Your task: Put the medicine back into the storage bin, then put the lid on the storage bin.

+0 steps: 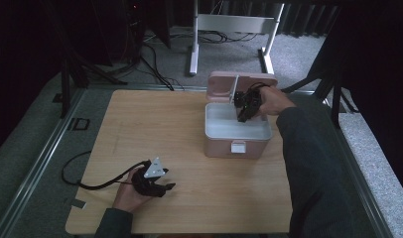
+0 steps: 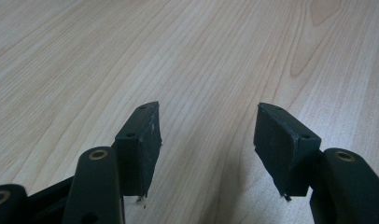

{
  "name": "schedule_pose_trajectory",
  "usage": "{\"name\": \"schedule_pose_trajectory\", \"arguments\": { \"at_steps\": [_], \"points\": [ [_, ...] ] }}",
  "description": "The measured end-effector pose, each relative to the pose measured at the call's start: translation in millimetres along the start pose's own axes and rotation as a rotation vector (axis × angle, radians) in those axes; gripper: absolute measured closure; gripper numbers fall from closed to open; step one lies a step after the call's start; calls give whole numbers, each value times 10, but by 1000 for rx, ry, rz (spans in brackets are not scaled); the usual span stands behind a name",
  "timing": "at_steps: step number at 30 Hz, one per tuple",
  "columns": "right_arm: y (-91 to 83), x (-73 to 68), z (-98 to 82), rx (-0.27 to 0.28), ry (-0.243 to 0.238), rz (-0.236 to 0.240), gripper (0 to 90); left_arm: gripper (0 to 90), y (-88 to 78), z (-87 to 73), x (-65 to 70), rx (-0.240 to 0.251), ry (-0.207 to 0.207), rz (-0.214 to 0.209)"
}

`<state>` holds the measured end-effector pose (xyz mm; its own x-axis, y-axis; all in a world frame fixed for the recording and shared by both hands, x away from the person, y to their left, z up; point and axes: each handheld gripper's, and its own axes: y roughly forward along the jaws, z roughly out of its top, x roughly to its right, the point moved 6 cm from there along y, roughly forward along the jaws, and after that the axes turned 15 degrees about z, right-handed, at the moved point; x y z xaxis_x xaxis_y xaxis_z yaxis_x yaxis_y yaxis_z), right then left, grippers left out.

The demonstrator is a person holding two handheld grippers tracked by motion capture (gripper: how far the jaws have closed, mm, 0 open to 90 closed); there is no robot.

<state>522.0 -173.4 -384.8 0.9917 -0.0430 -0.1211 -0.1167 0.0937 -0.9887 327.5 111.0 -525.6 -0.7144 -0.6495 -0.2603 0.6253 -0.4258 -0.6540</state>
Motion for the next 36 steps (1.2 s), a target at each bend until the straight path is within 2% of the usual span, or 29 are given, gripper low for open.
{"name": "schedule_pose_trajectory", "arguments": {
  "at_steps": [8, 13, 16, 23, 36],
  "points": [
    [-77, -25, -45, 46, 22, -24, 679, 413, -4, 0, -4, 2, 0, 3],
    [-148, -79, -83, 157, 56, -27, 655, 413, -1, -9, 2, -3, 4, 7],
    [-147, -84, -144, 194, 72, -37, 636, 413, -2, -5, 2, 1, 0, 6],
    [-106, -99, -310, 282, 110, -26, 610, 413, 4, -3, 6, -5, 4, 4],
    [-173, -87, -677, 459, 169, -63, 605, 413, -13, -7, 4, -1, 4, 9]
  ]
}}
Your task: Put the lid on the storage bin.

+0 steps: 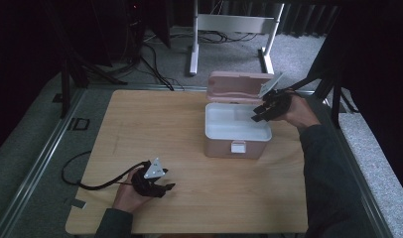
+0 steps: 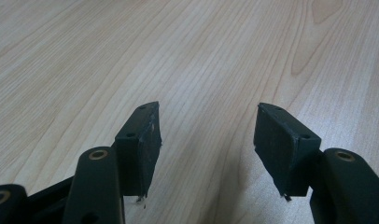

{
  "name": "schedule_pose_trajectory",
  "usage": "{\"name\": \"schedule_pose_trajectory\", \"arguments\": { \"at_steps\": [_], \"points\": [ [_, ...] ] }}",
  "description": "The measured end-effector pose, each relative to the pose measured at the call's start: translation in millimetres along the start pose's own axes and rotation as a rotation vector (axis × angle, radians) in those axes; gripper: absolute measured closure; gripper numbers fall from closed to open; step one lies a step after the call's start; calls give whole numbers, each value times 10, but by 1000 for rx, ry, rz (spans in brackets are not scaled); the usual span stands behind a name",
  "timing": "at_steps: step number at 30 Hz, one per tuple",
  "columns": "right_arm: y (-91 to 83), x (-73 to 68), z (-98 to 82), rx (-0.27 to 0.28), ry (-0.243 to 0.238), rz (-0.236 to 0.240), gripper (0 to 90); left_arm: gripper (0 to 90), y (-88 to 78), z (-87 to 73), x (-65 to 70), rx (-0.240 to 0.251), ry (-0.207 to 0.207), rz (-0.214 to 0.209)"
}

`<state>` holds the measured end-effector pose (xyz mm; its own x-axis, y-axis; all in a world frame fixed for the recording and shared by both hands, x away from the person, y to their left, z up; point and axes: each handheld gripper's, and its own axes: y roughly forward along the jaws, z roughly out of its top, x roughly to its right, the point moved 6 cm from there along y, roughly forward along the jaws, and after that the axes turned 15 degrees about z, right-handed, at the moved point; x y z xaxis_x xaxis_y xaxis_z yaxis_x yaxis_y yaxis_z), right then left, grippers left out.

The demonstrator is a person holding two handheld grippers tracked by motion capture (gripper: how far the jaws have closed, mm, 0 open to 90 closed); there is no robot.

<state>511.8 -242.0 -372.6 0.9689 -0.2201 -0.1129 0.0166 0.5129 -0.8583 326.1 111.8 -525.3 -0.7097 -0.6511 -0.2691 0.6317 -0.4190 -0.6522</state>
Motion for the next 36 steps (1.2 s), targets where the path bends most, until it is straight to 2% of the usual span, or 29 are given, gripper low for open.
{"name": "schedule_pose_trajectory", "arguments": {
  "at_steps": [3, 5, 6, 9, 10, 12, 14, 15, 17, 18, 19, 20, 21, 24, 25, 27, 28, 29, 35, 36],
  "points": [
    [-61, 5, -71, 38, 20, 0, 603, 414, 0, -1, -1, -2, 1, 0],
    [-84, 13, -94, 43, 26, -6, 603, 413, 0, 0, -3, -1, 1, 0],
    [-151, 41, -146, 70, 49, -24, 603, 413, -1, 4, -5, 0, 0, 0],
    [-201, 70, -177, 93, 75, -38, 603, 413, 2, 2, -2, 0, -1, 0],
    [-246, 109, -209, 112, 105, -61, 613, 413, 3, 1, 0, -1, -1, 0],
    [-265, 131, -225, 120, 120, -72, 615, 413, 3, 2, 0, 0, -1, 0],
    [-314, 175, -264, 150, 169, -100, 615, 413, 1, 2, -4, -1, 1, 0],
    [-314, 175, -264, 150, 169, -100, 615, 413, 0, 3, -5, 0, 1, 0],
    [-356, 219, -310, 169, 208, -126, 618, 414, 3, 4, -3, 1, -1, 0],
    [-356, 219, -310, 169, 208, -126, 618, 414, 4, 4, -3, 1, 0, -1],
    [-388, 257, -344, 178, 236, -149, 629, 413, 4, 4, -2, 1, -1, -1],
    [-388, 257, -344, 178, 236, -149, 629, 413, 4, 4, -2, 1, -1, -1],
    [-425, 288, -377, 188, 266, -170, 637, 413, 3, 5, -3, 1, -1, -1],
    [-491, 354, -420, 212, 314, -221, 651, 413, 7, 4, -1, 1, 0, -2],
    [-491, 354, -420, 212, 314, -221, 651, 413, 8, 3, 3, 0, -1, -3],
    [-547, 392, -432, 249, 338, -242, 660, 413, 10, 3, 3, -1, -1, -4],
    [-594, 419, -433, 293, 372, -249, 675, 413, 9, 6, 2, 2, -3, -5],
    [-608, 433, -433, 305, 384, -252, 676, 413, 8, 8, 2, 4, -2, -6],
    [-663, 464, -401, 333, 417, -286, 676, 413, 8, 2, 4, 0, -2, -4],
    [-696, 478, -348, 360, 411, -309, 658, 413, 6, 3, 3, 0, -2, -4]
  ]
}}
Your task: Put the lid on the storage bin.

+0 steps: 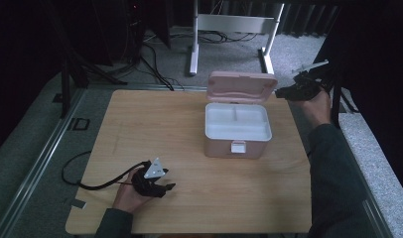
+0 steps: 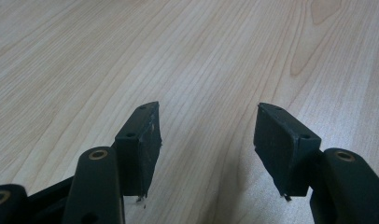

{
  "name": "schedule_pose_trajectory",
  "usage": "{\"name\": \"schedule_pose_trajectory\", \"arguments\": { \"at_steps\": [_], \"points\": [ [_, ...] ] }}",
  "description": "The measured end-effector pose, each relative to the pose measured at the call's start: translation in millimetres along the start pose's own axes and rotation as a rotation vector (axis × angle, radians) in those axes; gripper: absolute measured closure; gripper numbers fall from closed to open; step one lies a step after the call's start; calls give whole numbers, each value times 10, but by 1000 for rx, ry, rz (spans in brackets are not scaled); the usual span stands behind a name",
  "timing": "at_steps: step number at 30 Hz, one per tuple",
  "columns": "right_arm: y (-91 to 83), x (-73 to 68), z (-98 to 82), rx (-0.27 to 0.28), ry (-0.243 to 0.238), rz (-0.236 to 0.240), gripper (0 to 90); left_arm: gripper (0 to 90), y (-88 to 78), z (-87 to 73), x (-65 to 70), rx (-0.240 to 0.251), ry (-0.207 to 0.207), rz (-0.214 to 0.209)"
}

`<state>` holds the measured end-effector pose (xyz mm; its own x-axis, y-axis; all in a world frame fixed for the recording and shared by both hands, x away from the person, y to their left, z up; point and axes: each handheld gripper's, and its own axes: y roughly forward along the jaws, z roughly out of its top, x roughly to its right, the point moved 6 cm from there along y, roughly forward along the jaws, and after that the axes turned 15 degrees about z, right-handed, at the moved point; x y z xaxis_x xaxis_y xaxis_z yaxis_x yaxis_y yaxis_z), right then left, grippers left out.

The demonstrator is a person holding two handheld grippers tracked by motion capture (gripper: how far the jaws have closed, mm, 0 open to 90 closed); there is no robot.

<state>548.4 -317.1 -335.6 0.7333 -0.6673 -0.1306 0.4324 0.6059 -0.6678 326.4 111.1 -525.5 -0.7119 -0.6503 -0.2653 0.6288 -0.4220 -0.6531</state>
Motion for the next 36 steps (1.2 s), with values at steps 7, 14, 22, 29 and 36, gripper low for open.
{"name": "schedule_pose_trajectory", "arguments": {
  "at_steps": [7, 14, 22, 29, 36],
  "points": [
    [-28, 9, 143, 80, 39, -59, 597, 413, -11, -2, -7, 0, 2, 3],
    [-87, 32, 233, 136, 76, -81, 572, 413, -7, -2, -4, 0, 0, 2],
    [-124, 14, 331, 215, 108, -72, 566, 413, -6, -3, -1, -1, 0, 2],
    [-134, -7, 425, 263, 124, -53, 554, 413, -8, -3, -3, -1, 0, 3],
    [-162, -49, 455, 282, 111, -21, 554, 413, -11, -3, -3, 1, 1, 3]
  ]
}}
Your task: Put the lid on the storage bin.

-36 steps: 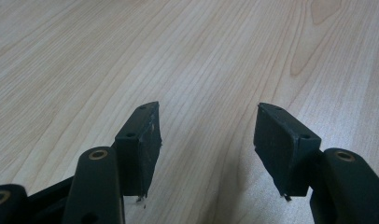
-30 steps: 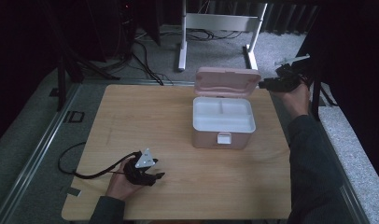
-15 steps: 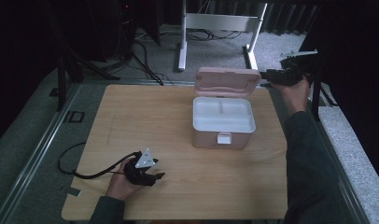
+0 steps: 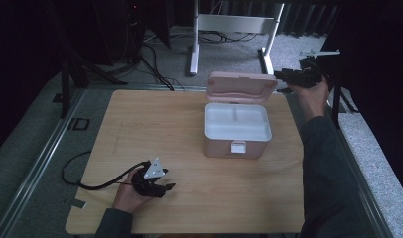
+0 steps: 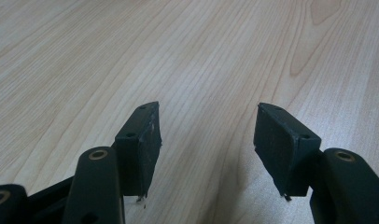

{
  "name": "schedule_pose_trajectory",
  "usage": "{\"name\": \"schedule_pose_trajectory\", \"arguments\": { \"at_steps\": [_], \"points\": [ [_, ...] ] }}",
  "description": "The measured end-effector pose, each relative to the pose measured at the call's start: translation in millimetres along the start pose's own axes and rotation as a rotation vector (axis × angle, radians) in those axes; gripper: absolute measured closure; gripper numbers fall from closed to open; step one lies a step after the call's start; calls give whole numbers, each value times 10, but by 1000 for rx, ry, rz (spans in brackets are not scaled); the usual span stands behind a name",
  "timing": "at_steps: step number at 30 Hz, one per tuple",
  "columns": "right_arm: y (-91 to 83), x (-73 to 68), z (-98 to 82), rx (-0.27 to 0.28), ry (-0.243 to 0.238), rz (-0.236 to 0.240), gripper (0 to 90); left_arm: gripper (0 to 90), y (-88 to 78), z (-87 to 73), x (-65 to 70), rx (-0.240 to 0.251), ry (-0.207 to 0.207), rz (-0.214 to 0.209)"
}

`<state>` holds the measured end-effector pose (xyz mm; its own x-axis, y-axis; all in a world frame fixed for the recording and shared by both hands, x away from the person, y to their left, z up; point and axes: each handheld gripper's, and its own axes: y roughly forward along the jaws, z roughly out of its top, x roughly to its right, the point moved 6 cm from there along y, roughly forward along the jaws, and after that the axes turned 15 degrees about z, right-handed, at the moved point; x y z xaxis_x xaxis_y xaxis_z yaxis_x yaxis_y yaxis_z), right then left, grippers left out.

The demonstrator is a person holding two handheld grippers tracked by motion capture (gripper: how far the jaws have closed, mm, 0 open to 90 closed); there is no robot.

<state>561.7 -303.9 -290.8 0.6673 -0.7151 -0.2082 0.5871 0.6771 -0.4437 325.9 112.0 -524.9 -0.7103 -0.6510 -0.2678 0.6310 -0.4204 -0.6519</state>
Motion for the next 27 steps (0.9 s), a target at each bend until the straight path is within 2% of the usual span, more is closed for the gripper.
{"name": "schedule_pose_trajectory", "arguments": {
  "at_steps": [2, 4, 7, 12, 14, 15, 16, 18, 19, 21, 23, 24, 27],
  "points": [
    [-3, -11, -9, -2, -4, 8, 555, 413, 0, -1, -1, -1, 1, 0],
    [4, -50, -64, -25, -26, 39, 546, 413, 0, 1, 0, 0, 0, 0],
    [24, -82, -142, -63, -53, 54, 539, 413, 5, 0, 4, -1, -1, -1],
    [79, -102, -274, -83, -58, 68, 545, 413, -5, 1, 1, 0, -2, 0],
    [124, -121, -427, -103, -60, 78, 539, 413, -5, 1, 0, -1, -2, 0],
    [124, -121, -427, -103, -60, 78, 539, 413, -7, 1, 2, 1, -2, 0],
    [159, -141, -555, -120, -72, 80, 539, 413, -4, 0, 1, 1, -3, 1],
    [205, -171, -703, -149, -88, 87, 539, 413, -7, 2, 0, 3, -3, -1],
    [205, -171, -703, -149, -88, 87, 539, 413, -7, 2, 0, 3, -3, -1],
    [248, -205, -887, -185, -112, 79, 540, 413, -3, 0, 2, 1, -3, 0],
    [254, -206, -963, -196, -118, 71, 534, 413, 0, 1, 7, 1, -4, -1],
    [252, -211, -981, -187, -115, 83, 543, 413, 1, 1, 8, 0, -3, -2],
    [239, -218, -993, -183, -110, 86, 540, 413, 6, 0, 11, -1, -2, -3]
  ]
}}
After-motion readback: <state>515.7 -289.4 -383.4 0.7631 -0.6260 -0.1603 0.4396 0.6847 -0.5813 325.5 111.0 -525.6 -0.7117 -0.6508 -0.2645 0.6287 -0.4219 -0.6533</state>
